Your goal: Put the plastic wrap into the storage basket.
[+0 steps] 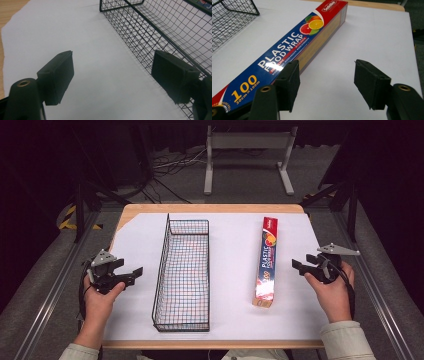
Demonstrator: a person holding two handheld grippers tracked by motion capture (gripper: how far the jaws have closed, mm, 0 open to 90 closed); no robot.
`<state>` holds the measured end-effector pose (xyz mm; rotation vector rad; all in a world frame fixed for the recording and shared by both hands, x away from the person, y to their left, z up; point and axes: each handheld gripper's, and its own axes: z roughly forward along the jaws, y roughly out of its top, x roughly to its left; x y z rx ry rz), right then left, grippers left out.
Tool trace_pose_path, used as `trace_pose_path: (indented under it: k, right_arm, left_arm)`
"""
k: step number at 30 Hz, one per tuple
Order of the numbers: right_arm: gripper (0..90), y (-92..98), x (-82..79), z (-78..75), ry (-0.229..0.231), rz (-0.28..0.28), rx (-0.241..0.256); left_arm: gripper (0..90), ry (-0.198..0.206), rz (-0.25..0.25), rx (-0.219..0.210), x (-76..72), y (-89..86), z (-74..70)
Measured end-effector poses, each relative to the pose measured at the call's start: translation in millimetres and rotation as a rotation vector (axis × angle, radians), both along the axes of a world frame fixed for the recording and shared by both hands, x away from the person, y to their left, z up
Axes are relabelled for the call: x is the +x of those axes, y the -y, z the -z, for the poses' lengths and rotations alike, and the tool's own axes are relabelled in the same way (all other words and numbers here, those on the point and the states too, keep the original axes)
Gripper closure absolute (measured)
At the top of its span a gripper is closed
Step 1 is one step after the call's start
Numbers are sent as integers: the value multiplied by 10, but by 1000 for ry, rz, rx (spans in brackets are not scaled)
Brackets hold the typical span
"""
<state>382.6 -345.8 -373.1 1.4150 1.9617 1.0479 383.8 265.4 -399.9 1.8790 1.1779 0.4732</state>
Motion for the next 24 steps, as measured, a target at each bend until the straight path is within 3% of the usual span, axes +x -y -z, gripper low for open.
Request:
trace_pose_path:
  k: [6,9,10,13,16,18,24]
  right_arm:
    - [387,-60,45,-94,-38,-35,10]
    - [302,-98,71,-143,-15,-30,21]
    - [299,-117,84,-146,11,-16,28]
    - [339,-146,110,-173,26,-21,21]
    - [281,-212,153,-231,-1,-24,36]
    - [275,-278,201,-295,-77,-10,48]
    - [271,-482,314,-443,-96,-18,77]
  left_arm:
    - [189,7,1,5,-17,26,-32]
    - [186,10,14,30,-20,46,-32]
    - [185,12,12,29,-21,49,-30]
    - [186,12,11,21,-23,47,-30]
    - [185,19,10,21,-23,40,-45]
    - [185,22,9,18,-22,43,-51]
    - [184,17,13,20,-33,42,-44]
